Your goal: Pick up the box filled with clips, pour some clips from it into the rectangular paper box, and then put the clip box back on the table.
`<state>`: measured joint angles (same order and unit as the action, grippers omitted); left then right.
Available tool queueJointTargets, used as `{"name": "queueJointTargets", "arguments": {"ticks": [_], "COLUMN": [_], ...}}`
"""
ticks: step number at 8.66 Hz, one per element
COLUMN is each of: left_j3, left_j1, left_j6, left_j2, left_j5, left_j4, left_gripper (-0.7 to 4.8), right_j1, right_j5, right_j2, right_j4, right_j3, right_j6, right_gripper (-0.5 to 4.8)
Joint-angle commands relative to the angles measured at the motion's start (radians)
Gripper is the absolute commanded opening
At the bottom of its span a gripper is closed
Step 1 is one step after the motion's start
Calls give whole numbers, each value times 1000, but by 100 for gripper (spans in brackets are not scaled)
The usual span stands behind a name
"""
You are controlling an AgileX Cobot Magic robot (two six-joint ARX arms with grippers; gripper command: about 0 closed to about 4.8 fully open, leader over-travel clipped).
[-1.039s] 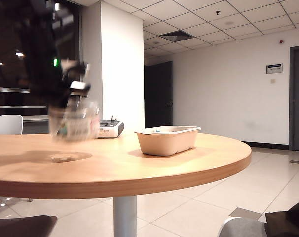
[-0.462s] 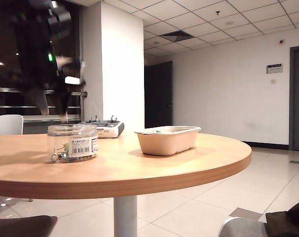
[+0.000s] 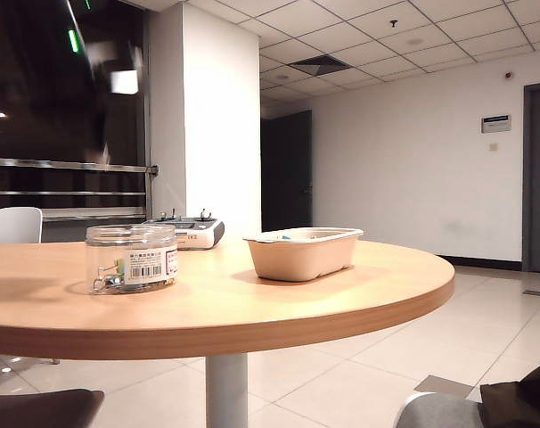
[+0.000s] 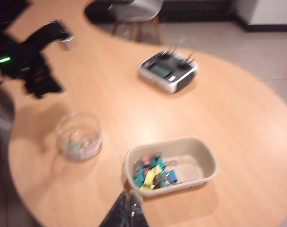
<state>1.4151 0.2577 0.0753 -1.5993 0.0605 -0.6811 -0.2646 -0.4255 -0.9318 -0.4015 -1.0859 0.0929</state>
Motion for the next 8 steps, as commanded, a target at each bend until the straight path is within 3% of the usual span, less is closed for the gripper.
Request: {"name": "queueJointTargets", "arguments": {"ticks": [1,5,8], "left_j3": [-28,-244,-619], "left_j1": [25,38,38], "left_j6": [-51,-72,-31], "left_j2": [164,449,848], "left_j5": [-12,-16,-63], "left_j4": [-3,184,333], "left_gripper": [-6,-6,-6], "right_j1": [-1,-1,0], "right_j5": [185,243,337], "right_j2": [89,290,620], "right_j4": [23,147,173], "right_j3": [19,179,536], "right_j6": [-62,-60,-75], "right_gripper": [-1,-1,-1]}}
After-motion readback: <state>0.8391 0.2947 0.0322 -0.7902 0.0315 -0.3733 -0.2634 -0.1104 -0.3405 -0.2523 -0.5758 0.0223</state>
